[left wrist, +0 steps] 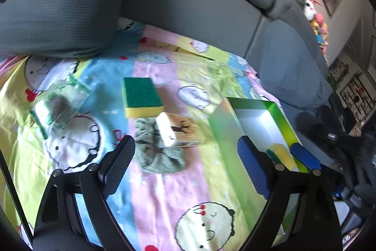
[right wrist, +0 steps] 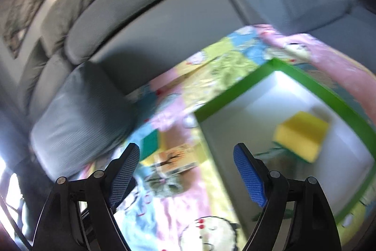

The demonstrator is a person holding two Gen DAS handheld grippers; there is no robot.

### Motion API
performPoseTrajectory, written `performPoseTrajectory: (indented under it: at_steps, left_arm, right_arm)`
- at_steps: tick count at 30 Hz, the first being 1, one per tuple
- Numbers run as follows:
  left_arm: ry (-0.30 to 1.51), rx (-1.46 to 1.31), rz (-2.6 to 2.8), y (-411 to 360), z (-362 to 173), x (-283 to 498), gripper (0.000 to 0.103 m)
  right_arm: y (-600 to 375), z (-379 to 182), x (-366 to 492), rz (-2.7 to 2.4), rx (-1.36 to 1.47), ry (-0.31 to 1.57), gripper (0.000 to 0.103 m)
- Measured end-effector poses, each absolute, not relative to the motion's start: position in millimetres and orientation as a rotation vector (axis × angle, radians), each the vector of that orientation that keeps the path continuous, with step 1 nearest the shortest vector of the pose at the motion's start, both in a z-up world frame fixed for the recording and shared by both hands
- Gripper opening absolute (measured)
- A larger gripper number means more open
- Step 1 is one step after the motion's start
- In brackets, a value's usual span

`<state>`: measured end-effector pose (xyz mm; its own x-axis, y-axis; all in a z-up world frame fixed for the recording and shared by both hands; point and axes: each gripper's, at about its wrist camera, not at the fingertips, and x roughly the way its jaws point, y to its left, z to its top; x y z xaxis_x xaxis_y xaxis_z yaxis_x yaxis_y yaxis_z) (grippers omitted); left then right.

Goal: Organize objects
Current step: 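Open the right gripper and withdraw it toward the grey-green knitted cloth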

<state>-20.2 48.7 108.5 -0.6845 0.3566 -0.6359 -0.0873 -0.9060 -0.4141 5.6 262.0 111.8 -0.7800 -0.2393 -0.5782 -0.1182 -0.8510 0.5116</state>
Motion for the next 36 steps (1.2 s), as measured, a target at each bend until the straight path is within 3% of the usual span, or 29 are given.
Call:
performPoseTrajectory:
  at_steps: [3, 7, 18, 36]
  left_arm:
    - [-0.558, -1.130, 2.647, 37.7, 105.2, -21.5, 0.089]
    - [-0.593, -1.163, 2.660, 25.1, 99.5, -23.5, 0.101]
    - [-0.637, -1.246, 2.667, 13.9, 88.7, -30.1, 0.101]
    - [-0.548, -1.383, 2.668, 13.6, 64.1, -40.0, 0.101]
  right_arm:
    - [254.7, 110.2, 2.8, -2.715, 0.982, -0.845, 0.093]
    - [244.7, 108.7, -0.1, -2.664, 0.961, -0.832, 0.095]
    - [225.6, 85.8, -22.6, -2.615, 1.089, -0.799, 0.096]
    - [221.9, 56.3, -43.1, -2.630, 1.270, -0.810, 0.099]
